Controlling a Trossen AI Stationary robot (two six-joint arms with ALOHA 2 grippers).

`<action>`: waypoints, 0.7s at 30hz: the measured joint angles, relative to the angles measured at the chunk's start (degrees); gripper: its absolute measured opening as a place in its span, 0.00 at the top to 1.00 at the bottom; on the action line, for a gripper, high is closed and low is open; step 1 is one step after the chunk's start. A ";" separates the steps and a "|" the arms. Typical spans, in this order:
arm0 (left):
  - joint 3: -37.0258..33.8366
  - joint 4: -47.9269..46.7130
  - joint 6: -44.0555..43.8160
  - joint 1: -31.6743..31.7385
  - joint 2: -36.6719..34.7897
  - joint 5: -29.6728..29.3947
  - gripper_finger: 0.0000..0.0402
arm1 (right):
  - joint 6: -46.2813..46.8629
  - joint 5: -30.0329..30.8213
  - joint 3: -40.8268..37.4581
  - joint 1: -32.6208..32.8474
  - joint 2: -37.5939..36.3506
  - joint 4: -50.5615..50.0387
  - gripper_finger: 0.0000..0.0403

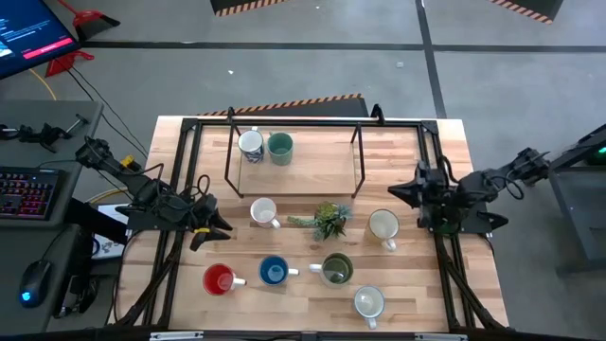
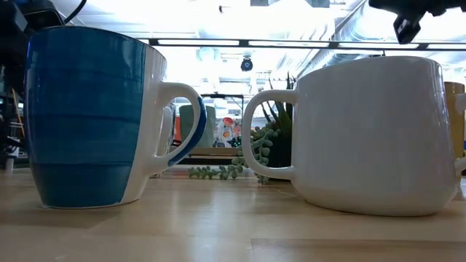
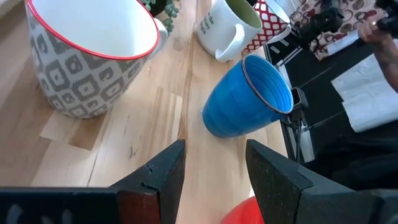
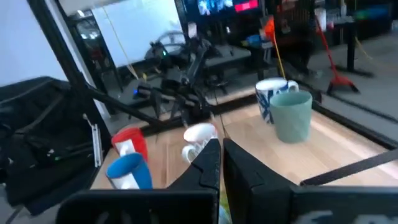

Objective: Place coffee mugs
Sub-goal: Put the red mug on the shelf

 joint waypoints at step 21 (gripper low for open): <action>0.00 0.44 0.01 0.01 0.01 -7.28 0.61 | -3.98 -18.47 -11.88 -3.91 -8.62 14.49 1.00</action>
